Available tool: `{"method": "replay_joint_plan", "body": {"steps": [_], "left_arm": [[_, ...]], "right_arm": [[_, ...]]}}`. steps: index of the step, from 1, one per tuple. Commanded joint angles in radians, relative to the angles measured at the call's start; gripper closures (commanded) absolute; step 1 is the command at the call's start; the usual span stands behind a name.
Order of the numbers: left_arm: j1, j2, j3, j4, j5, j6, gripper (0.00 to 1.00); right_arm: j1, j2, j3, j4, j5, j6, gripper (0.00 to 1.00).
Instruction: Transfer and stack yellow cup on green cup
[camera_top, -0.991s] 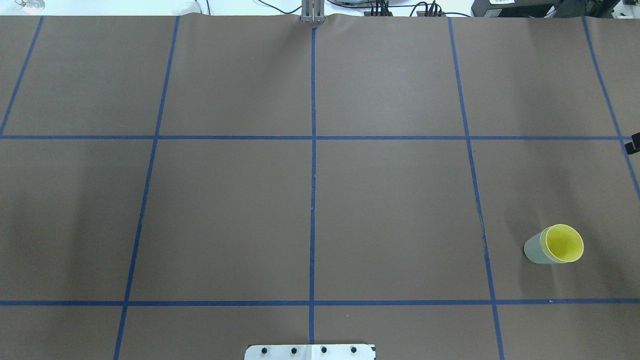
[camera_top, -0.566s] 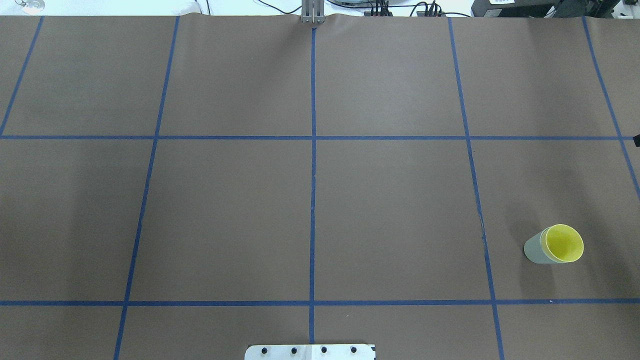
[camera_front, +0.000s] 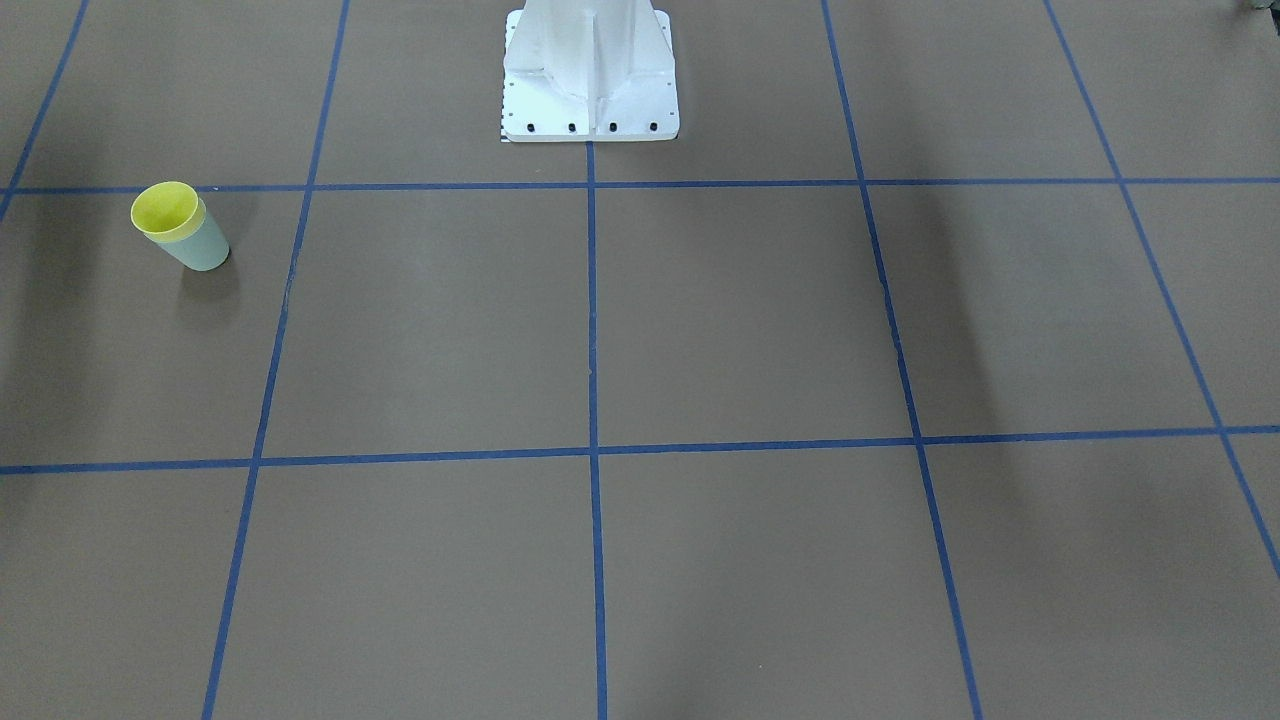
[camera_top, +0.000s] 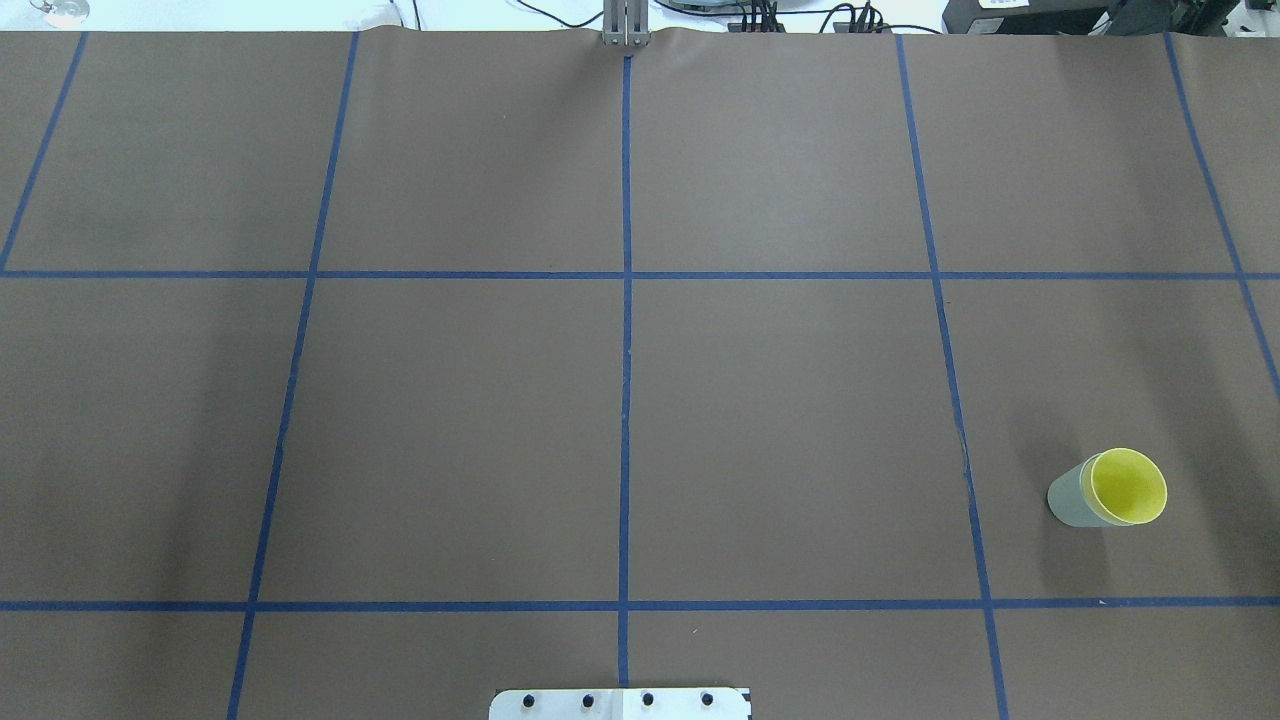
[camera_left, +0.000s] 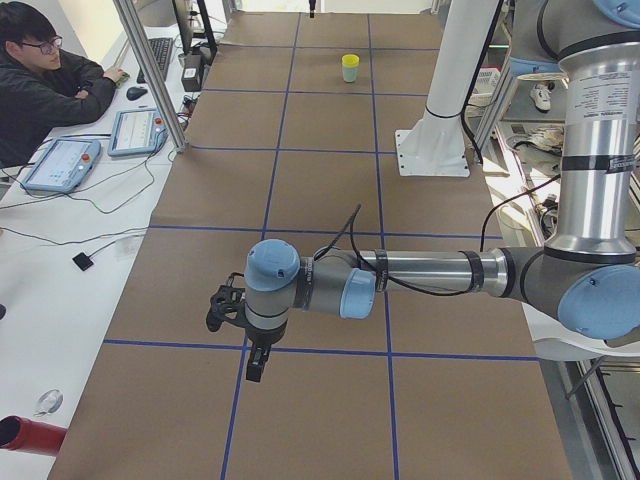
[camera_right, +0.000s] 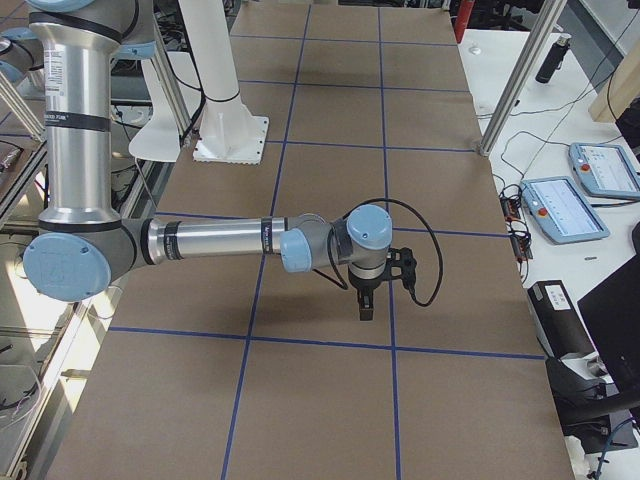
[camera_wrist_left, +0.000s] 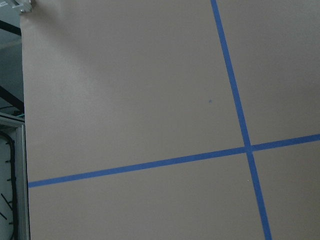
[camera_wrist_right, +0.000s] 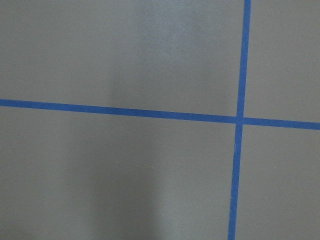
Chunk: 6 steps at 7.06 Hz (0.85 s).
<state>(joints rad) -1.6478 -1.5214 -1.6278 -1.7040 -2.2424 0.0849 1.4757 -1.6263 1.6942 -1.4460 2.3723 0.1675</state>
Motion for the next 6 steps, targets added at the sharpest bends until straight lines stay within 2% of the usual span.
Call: {"method": "replay_joint_plan", "body": {"steps": [1, 3, 6], "left_arm": [[0.011, 0.015, -0.079, 0.124, -0.023, -0.011, 0.0], [0.049, 0.021, -0.101, 0.126, -0.074, -0.08, 0.0], [0.086, 0.038, -0.136, 0.124, -0.071, -0.125, 0.0]], "right_arm": [[0.021, -0.01, -0.015, -0.04, 0.034, -0.005, 0.0], [0.023, -0.021, -0.015, -0.05, 0.068, -0.005, 0.0], [0.023, -0.024, -0.028, -0.05, 0.068, -0.005, 0.0]]}}
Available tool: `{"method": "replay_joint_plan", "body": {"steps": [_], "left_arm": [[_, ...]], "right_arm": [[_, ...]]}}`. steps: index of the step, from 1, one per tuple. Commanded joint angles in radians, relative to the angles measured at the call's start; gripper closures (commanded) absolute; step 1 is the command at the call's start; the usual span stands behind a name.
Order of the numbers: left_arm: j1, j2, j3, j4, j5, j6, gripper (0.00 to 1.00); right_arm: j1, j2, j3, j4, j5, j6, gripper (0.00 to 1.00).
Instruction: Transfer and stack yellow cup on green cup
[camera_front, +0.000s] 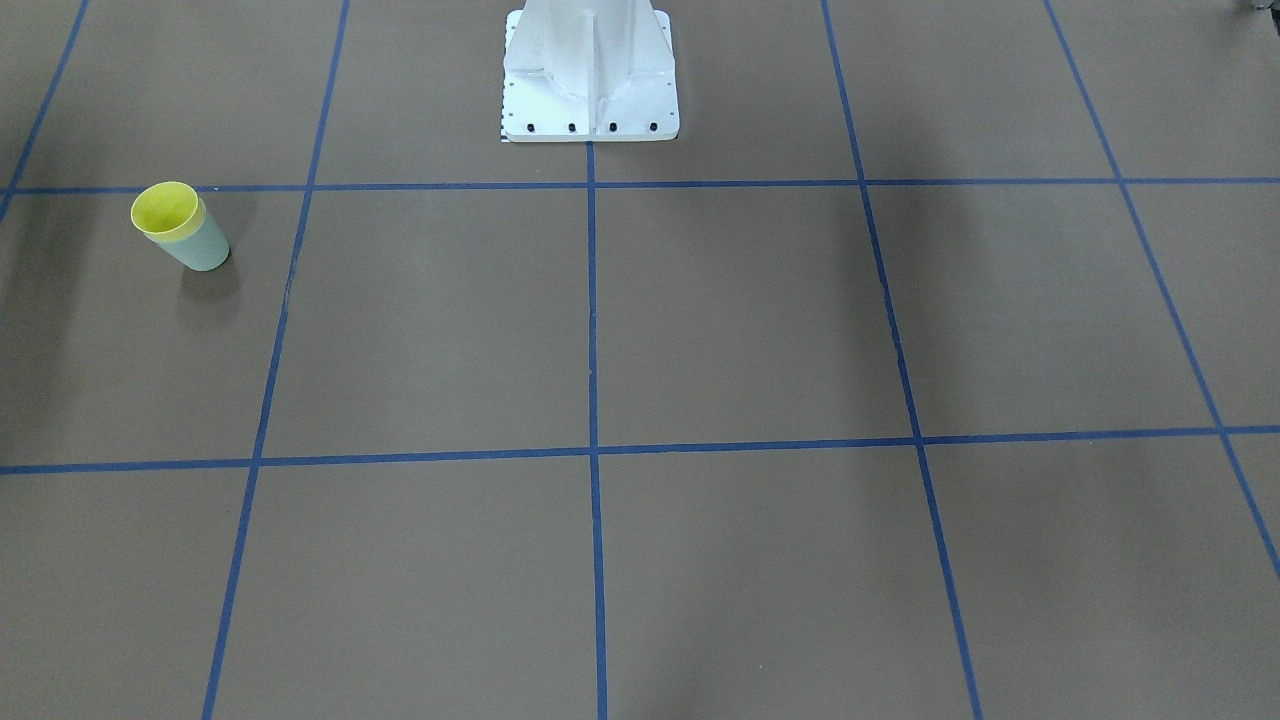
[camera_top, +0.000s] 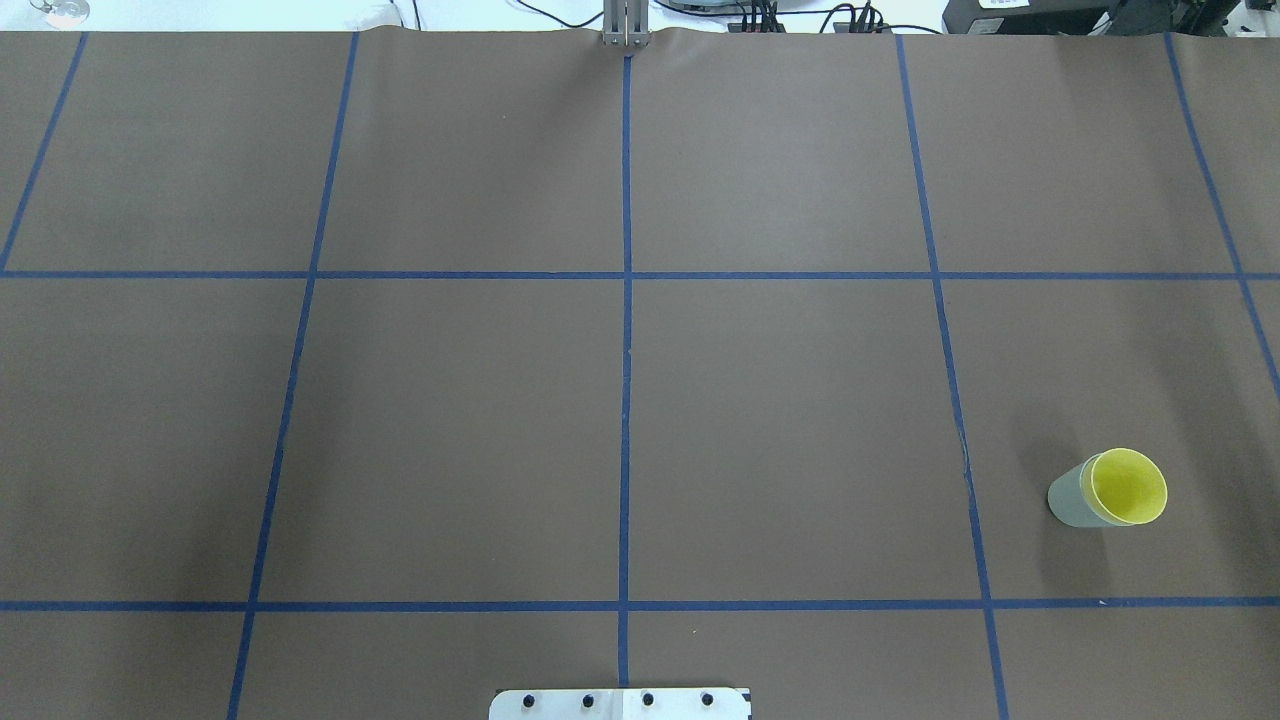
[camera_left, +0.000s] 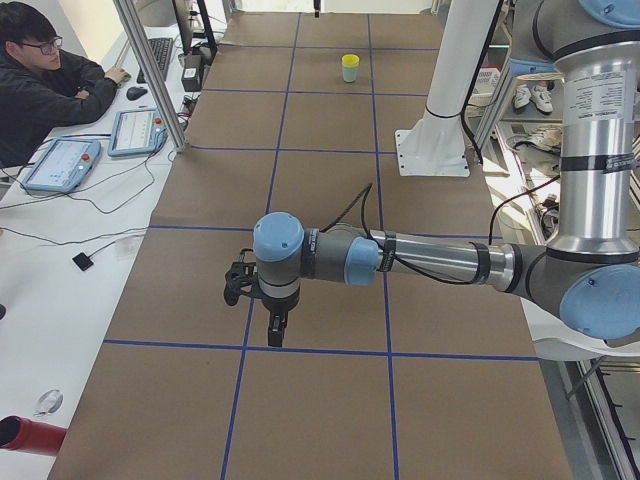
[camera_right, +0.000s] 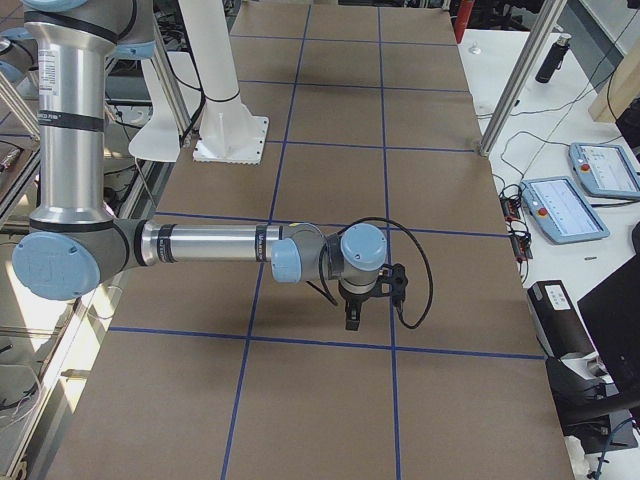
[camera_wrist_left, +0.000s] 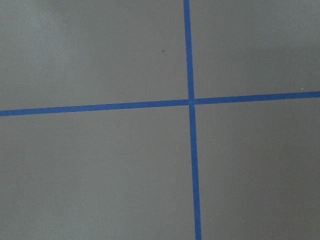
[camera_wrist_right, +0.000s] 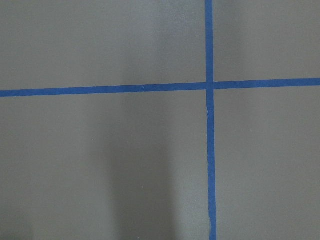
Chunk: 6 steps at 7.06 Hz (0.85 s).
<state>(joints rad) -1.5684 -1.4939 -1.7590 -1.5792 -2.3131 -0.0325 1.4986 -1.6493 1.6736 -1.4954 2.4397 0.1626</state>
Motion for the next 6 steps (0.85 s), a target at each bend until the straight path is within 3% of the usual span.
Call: {"method": "replay_joint_plan", "body": {"steps": [1, 3, 5, 6], "left_arm": [[0.005, 0.012, -0.005, -0.002, -0.002, -0.007, 0.0], [0.005, 0.012, -0.004, -0.002, 0.004, -0.007, 0.0], [0.005, 0.012, -0.004, -0.002, 0.006, -0.006, 0.0], [0.007, 0.012, -0.002, -0.002, 0.007, -0.003, 0.0]], "right_arm": [[0.0, -0.001, -0.009, 0.0, 0.001, 0.0, 0.0], [0.006, 0.002, 0.009, 0.0, 0.001, 0.001, 0.0], [0.014, 0.006, 0.12, -0.154, -0.001, 0.001, 0.0], [0.014, 0.002, 0.129, -0.169, -0.001, -0.005, 0.0]]}}
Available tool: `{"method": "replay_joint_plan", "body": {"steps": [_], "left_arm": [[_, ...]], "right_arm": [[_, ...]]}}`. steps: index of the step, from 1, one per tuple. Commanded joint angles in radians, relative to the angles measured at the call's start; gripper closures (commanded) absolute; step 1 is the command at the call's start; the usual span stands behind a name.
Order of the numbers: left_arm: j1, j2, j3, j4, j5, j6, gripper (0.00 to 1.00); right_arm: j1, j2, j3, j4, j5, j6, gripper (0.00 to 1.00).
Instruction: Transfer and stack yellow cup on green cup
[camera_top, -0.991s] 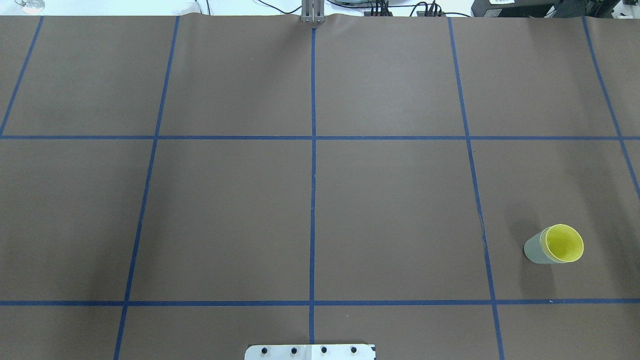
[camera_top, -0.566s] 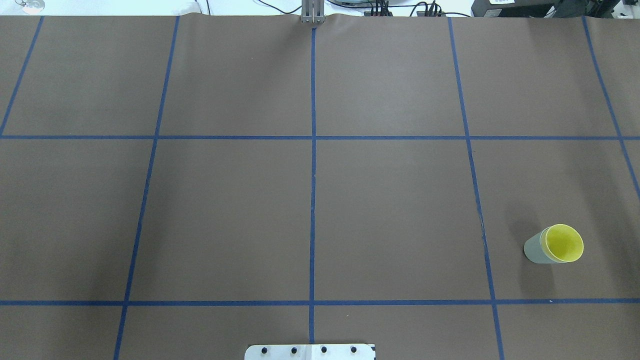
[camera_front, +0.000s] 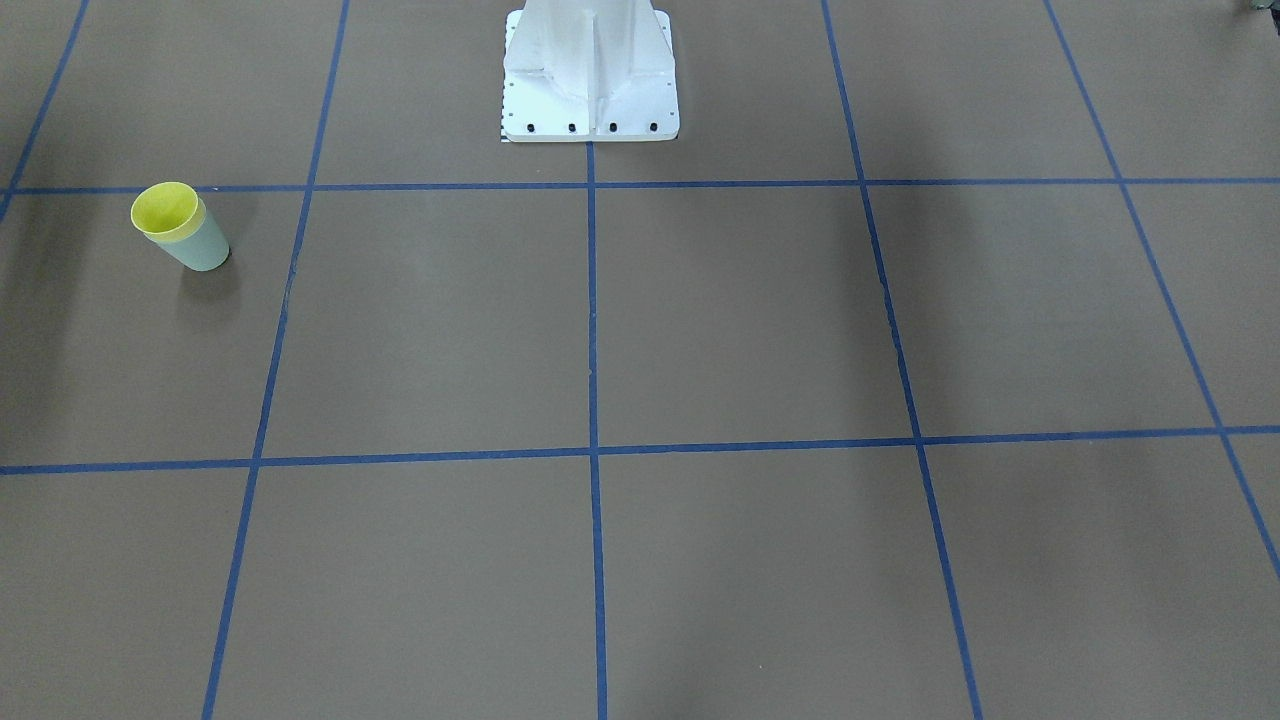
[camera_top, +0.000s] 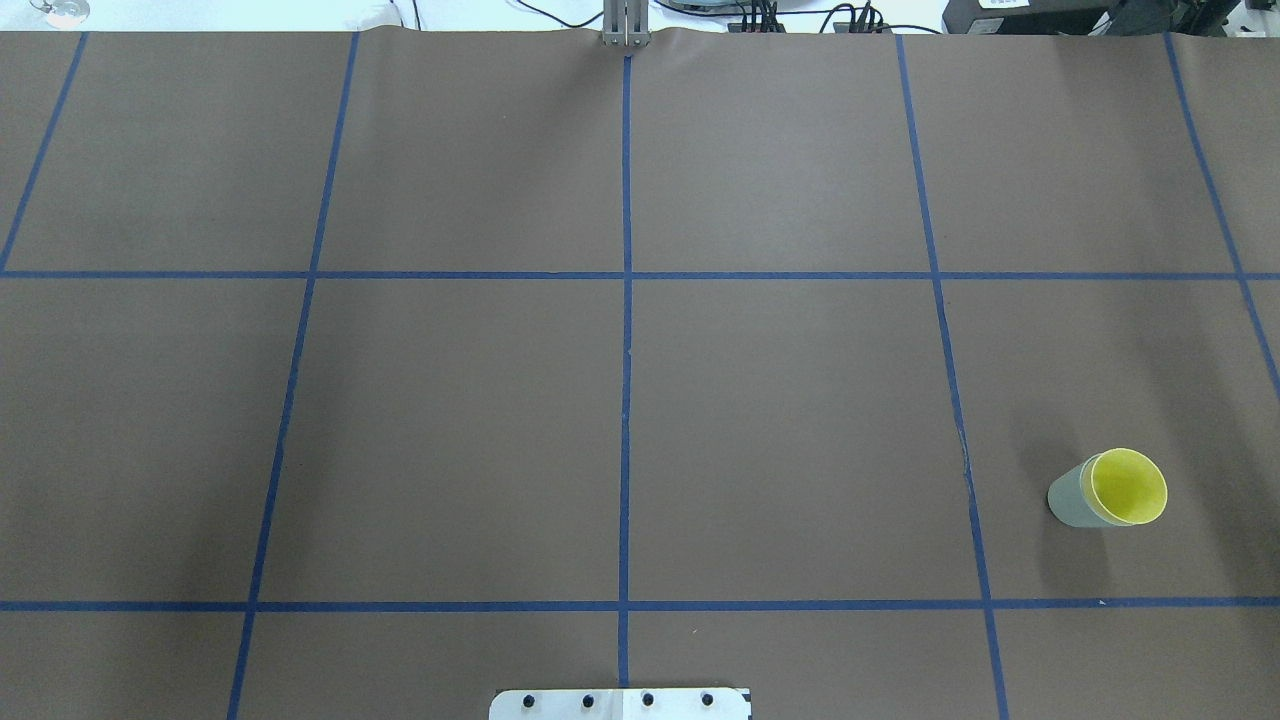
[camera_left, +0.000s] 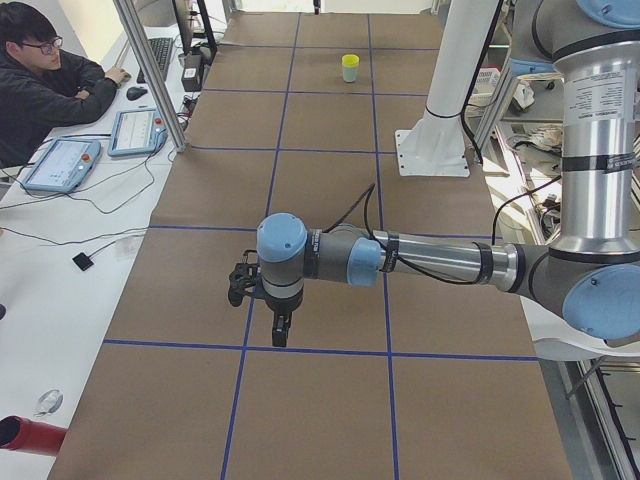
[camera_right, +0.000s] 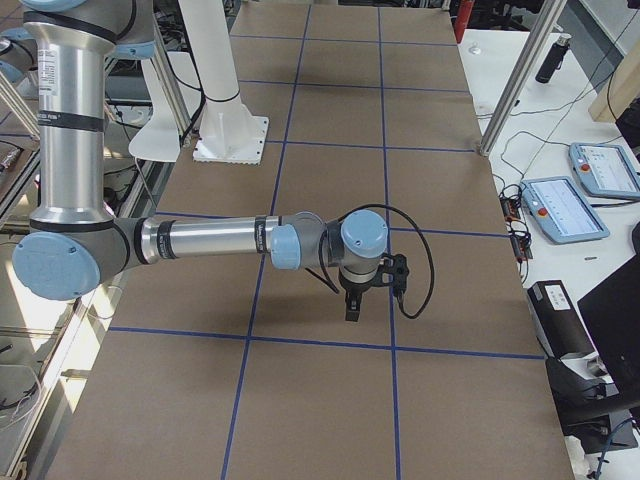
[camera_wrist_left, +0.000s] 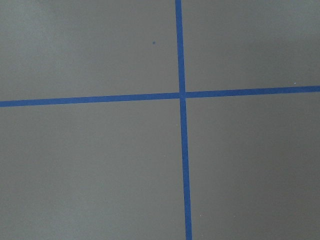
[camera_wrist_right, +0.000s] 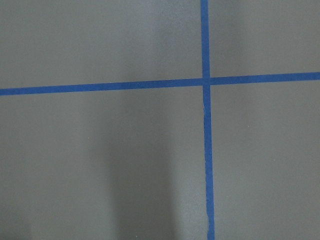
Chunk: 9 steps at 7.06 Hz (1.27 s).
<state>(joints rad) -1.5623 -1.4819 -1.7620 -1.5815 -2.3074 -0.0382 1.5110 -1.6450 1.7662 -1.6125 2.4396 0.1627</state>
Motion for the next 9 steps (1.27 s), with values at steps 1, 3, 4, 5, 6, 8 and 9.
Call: {"method": "replay_joint_plan", "body": {"steps": [1, 3, 4, 5, 6, 8, 9], "left_arm": [[-0.001, 0.0, 0.001, 0.0, 0.003, 0.004, 0.0], [-0.001, -0.001, 0.001, 0.0, 0.005, 0.004, 0.0], [0.001, -0.001, 0.003, 0.0, 0.003, 0.006, 0.0], [0.001, -0.003, 0.004, 0.0, 0.003, 0.006, 0.0], [-0.001, -0.002, 0.004, 0.0, 0.002, 0.006, 0.0], [-0.001, -0.001, 0.003, 0.0, -0.004, 0.006, 0.0], [-0.001, 0.0, 0.003, -0.002, -0.006, 0.009, 0.0]], "right_arm": [[0.014, -0.004, 0.032, -0.055, -0.001, -0.076, 0.0], [0.021, -0.004, 0.029, -0.058, -0.007, -0.123, 0.0], [0.021, -0.006, 0.027, -0.058, -0.005, -0.123, 0.0], [0.021, -0.007, 0.027, -0.058, -0.005, -0.123, 0.0], [0.021, -0.007, 0.025, -0.056, -0.005, -0.123, 0.0], [0.021, -0.009, 0.024, -0.055, -0.005, -0.123, 0.0], [0.021, -0.007, 0.024, -0.055, -0.004, -0.123, 0.0]]}}
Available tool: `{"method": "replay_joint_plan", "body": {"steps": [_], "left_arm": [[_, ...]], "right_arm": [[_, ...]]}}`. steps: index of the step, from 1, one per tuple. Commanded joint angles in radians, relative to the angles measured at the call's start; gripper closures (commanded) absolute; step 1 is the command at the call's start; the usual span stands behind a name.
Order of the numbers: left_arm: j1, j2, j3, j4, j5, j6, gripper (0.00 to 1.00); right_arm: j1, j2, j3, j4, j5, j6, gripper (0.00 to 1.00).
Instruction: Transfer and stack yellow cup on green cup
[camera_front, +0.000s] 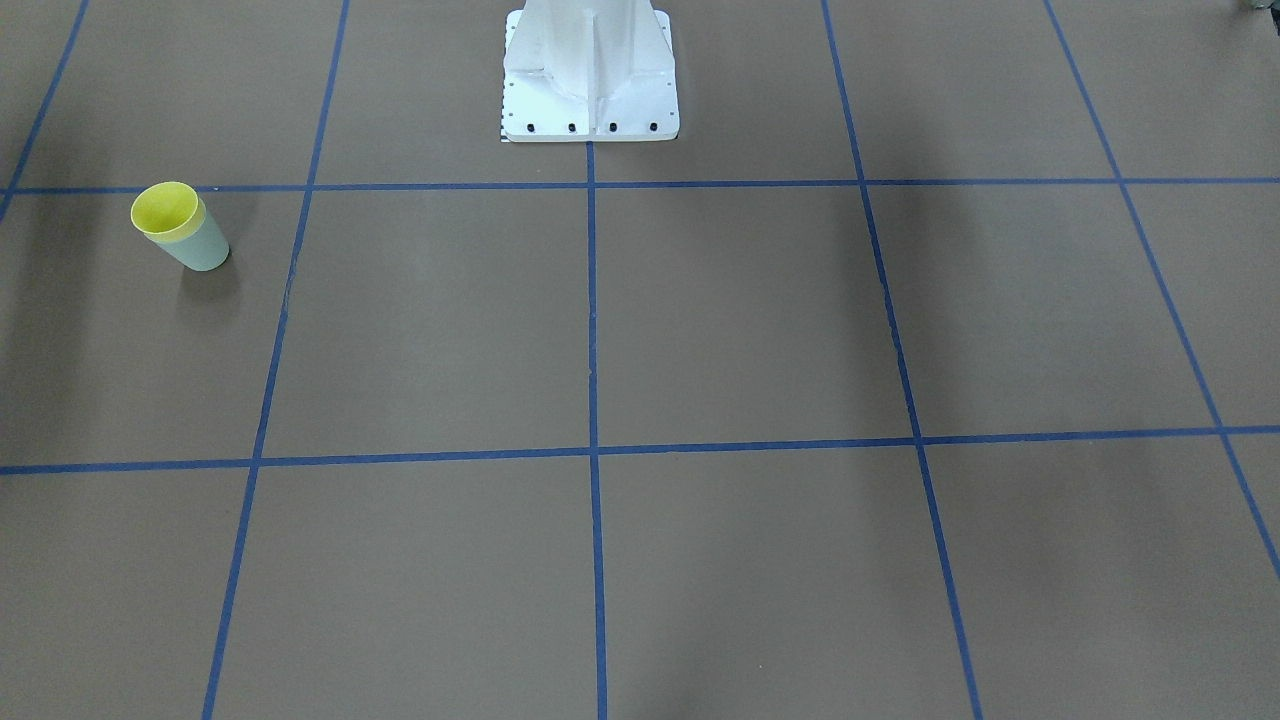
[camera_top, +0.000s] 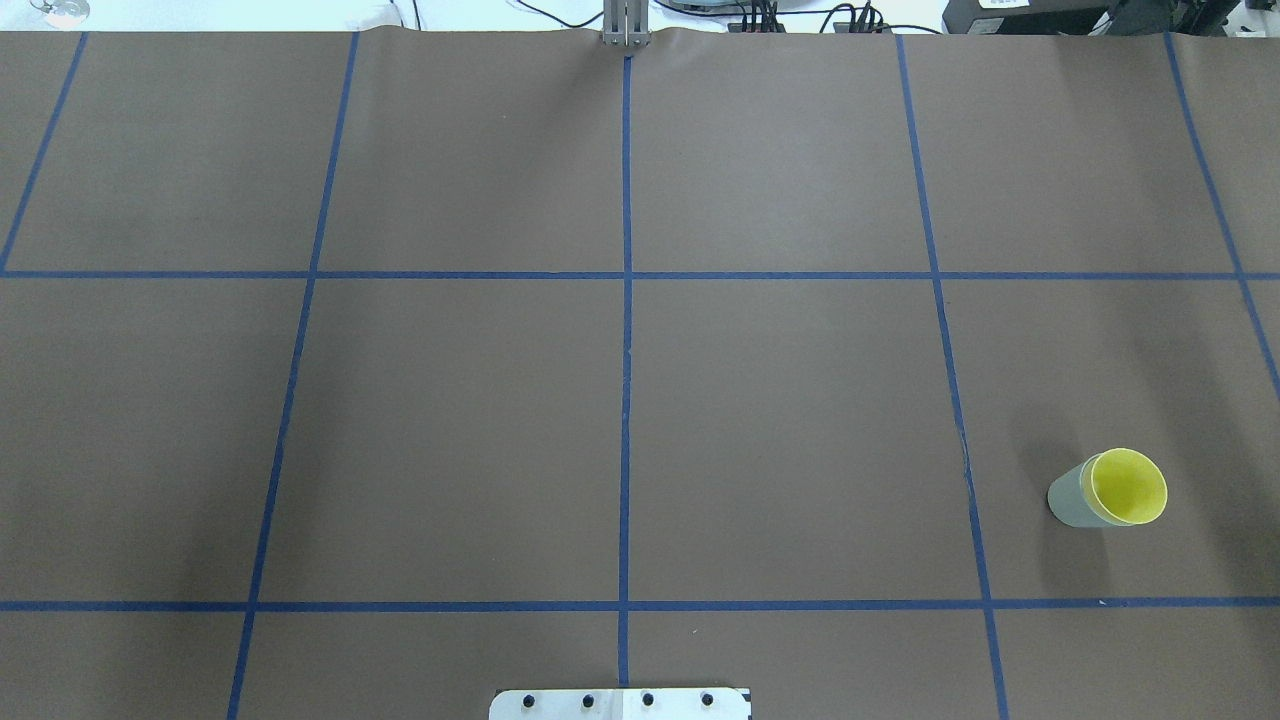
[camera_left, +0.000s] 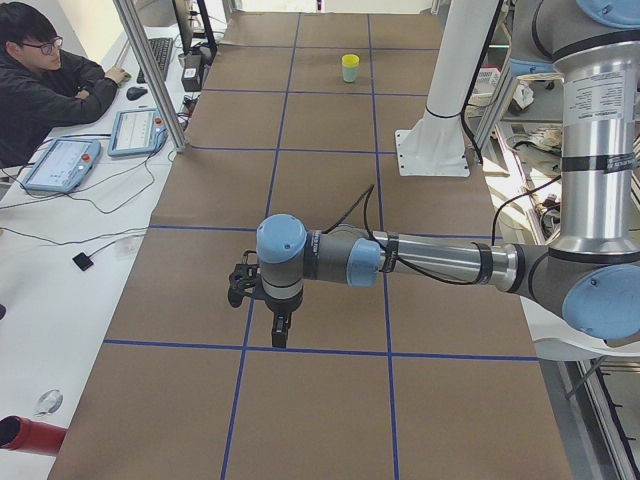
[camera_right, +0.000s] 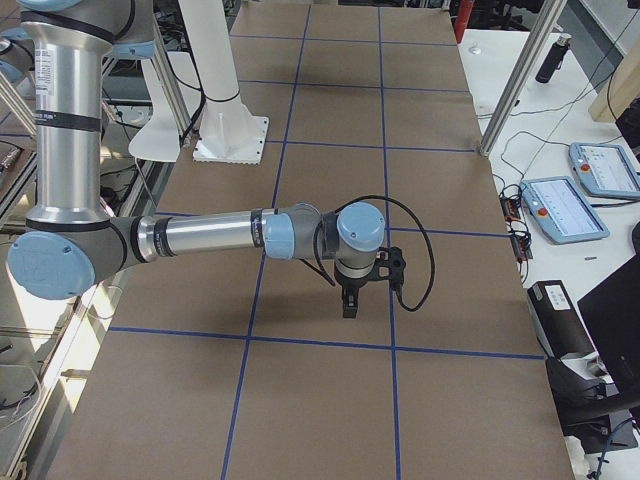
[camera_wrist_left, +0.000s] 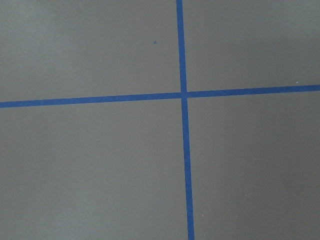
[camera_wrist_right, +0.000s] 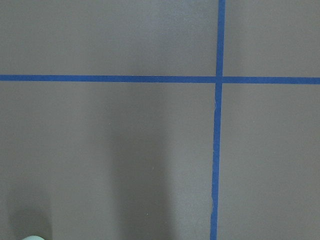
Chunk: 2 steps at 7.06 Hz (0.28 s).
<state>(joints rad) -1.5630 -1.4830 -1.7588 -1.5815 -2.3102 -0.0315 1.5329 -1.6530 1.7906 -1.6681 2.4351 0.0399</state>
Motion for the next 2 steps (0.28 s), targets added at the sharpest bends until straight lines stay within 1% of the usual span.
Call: {"method": "replay_joint_plan", "body": {"steps": [1, 2], "left_arm": [[0.0, 0.001, 0.001, -0.003, -0.003, 0.002, 0.0], [0.0, 0.001, 0.001, -0.006, -0.003, 0.004, 0.0]], "right_arm": [[0.001, 0.001, 0.0, 0.001, 0.001, 0.0, 0.0], [0.0, -0.001, 0.0, 0.001, 0.001, 0.001, 0.0]]}}
